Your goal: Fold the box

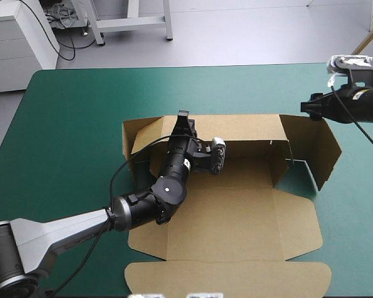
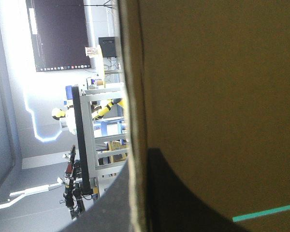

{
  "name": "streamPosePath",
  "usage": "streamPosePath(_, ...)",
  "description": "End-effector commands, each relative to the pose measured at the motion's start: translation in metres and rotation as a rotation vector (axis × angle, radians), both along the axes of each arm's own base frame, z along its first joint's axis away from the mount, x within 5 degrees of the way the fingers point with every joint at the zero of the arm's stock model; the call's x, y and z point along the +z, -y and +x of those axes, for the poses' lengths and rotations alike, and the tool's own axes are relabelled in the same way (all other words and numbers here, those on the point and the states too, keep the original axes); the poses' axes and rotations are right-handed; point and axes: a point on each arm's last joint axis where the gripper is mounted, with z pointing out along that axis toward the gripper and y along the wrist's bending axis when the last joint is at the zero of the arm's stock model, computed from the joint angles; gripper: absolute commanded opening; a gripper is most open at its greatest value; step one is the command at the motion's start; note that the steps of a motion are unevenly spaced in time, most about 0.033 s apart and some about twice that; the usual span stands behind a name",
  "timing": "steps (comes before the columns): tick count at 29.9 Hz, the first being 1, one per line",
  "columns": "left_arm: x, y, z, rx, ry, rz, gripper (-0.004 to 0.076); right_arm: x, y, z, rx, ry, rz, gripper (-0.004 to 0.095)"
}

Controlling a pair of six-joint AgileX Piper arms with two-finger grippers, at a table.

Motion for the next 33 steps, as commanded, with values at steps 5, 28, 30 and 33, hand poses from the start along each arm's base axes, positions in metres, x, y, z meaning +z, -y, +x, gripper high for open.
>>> streamPosePath(5,0.023,-0.006,-0.003,0.036,0.036,-0.073,-0.0010,-0.002,0.002,0.047,0.000,0.043,0.010,0.0674)
streamPosePath(28,0.024,-0.008,-0.003,0.085,0.014,-0.188,-0.0010,-0.039,0.002,0.043,0.066,-0.296,-0.021,0.0571)
streamPosePath(30,0.023,-0.008,-0.003,0.087,0.011,-0.190,-0.0010,-0.039,0.001,0.036,0.072,-0.299,-0.022,0.0546)
streamPosePath(33,0.023,-0.008,-0.003,0.090,0.005,-0.193,-0.0010,-0.043,0.001,0.023,0.093,-0.316,-0.036,0.0531)
